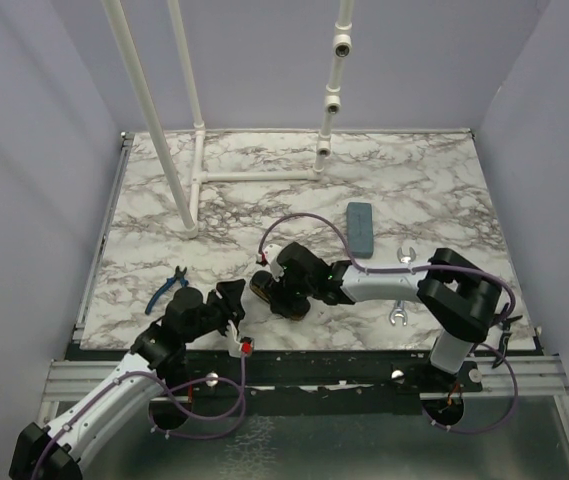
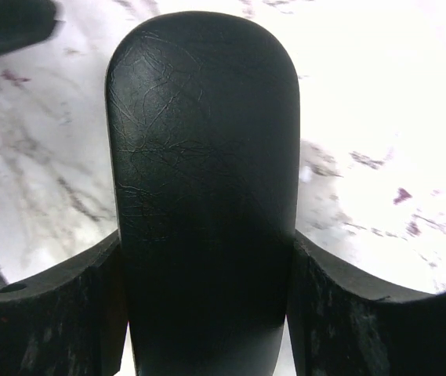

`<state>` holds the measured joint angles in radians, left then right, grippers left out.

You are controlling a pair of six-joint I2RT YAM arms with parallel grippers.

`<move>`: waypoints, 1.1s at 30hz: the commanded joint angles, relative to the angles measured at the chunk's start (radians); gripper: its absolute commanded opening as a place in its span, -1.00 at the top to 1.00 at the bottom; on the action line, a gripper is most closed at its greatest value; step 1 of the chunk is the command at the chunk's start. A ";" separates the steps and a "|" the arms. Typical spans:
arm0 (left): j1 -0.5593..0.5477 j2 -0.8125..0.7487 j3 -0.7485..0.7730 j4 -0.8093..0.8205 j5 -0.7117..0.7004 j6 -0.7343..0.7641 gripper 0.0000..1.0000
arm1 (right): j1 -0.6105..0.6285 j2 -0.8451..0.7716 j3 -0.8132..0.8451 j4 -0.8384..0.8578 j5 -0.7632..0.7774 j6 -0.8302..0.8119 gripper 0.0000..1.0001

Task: Organize the sunglasses
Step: Move the sunglasses case at the center of the board.

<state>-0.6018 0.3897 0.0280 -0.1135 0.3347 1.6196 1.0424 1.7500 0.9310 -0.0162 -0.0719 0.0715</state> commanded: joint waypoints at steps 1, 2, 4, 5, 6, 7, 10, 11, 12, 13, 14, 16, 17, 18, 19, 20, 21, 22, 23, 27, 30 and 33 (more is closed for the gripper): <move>0.002 -0.051 -0.036 -0.214 -0.040 -0.038 -0.03 | -0.057 -0.020 -0.027 -0.102 0.114 0.036 -0.04; 0.002 -0.064 -0.033 -0.219 -0.047 -0.047 -0.10 | -0.067 -0.026 -0.029 -0.107 0.126 0.037 -0.04; 0.002 -0.086 -0.031 -0.222 -0.056 -0.068 -0.16 | -0.071 -0.032 -0.023 -0.121 0.158 0.021 -0.09; 0.002 -0.093 -0.031 -0.223 -0.060 -0.078 -0.18 | -0.074 -0.029 -0.013 -0.135 0.172 0.010 -0.23; 0.002 -0.097 -0.031 -0.223 -0.065 -0.089 -0.20 | -0.073 -0.022 0.001 -0.154 0.185 0.002 -0.44; 0.002 -0.097 -0.031 -0.223 -0.071 -0.098 -0.20 | -0.074 -0.012 0.021 -0.176 0.194 -0.005 -0.64; 0.002 -0.089 -0.031 -0.224 -0.091 -0.125 -0.21 | -0.074 0.003 0.074 -0.231 0.185 -0.024 -0.99; 0.002 -0.084 -0.031 -0.223 -0.097 -0.137 -0.22 | -0.073 -0.003 0.081 -0.236 0.178 -0.025 -0.99; 0.002 -0.081 -0.031 -0.224 -0.102 -0.152 -0.22 | -0.073 -0.015 0.083 -0.237 0.168 -0.027 -0.99; 0.002 -0.076 -0.031 -0.223 -0.107 -0.159 -0.22 | -0.074 -0.031 0.085 -0.236 0.160 -0.027 -0.99; 0.002 -0.074 -0.031 -0.224 -0.111 -0.164 -0.22 | -0.074 -0.046 0.087 -0.234 0.150 -0.030 -0.99; 0.002 -0.071 -0.031 -0.221 -0.117 -0.165 -0.22 | -0.073 -0.082 0.093 -0.238 0.135 -0.034 -0.99; 0.002 -0.070 -0.031 -0.222 -0.118 -0.167 -0.22 | -0.074 -0.099 0.100 -0.245 0.131 -0.036 -0.99; 0.002 -0.071 -0.032 -0.222 -0.117 -0.169 -0.22 | -0.073 -0.124 0.109 -0.252 0.131 -0.040 -0.99; 0.002 -0.072 -0.031 -0.221 -0.118 -0.173 -0.22 | -0.073 -0.142 0.121 -0.258 0.133 -0.045 -0.99; 0.002 -0.072 -0.031 -0.220 -0.116 -0.175 -0.23 | -0.073 -0.158 0.130 -0.264 0.136 -0.047 -0.99; 0.002 -0.073 -0.031 -0.221 -0.116 -0.178 -0.23 | -0.074 -0.177 0.140 -0.267 0.142 -0.051 -0.99; 0.002 -0.074 -0.031 -0.219 -0.115 -0.182 -0.23 | -0.073 -0.194 0.148 -0.268 0.145 -0.051 -0.96; 0.002 -0.074 -0.031 -0.219 -0.115 -0.186 -0.23 | -0.073 -0.208 0.156 -0.263 0.147 -0.052 -0.93; 0.002 -0.074 -0.031 -0.218 -0.112 -0.200 -0.23 | -0.074 -0.217 0.180 -0.235 0.146 -0.042 -0.34; 0.002 -0.075 -0.031 -0.218 -0.115 -0.206 -0.23 | -0.073 -0.194 0.169 -0.200 0.149 -0.019 0.38; 0.002 -0.076 -0.031 -0.216 -0.118 -0.210 -0.23 | -0.073 -0.152 0.121 -0.156 0.129 0.015 0.68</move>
<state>-0.6018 0.3157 0.0418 -0.1539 0.2287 1.4349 0.9657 1.5414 1.1019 -0.2169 0.0711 0.0463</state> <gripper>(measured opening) 0.616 0.209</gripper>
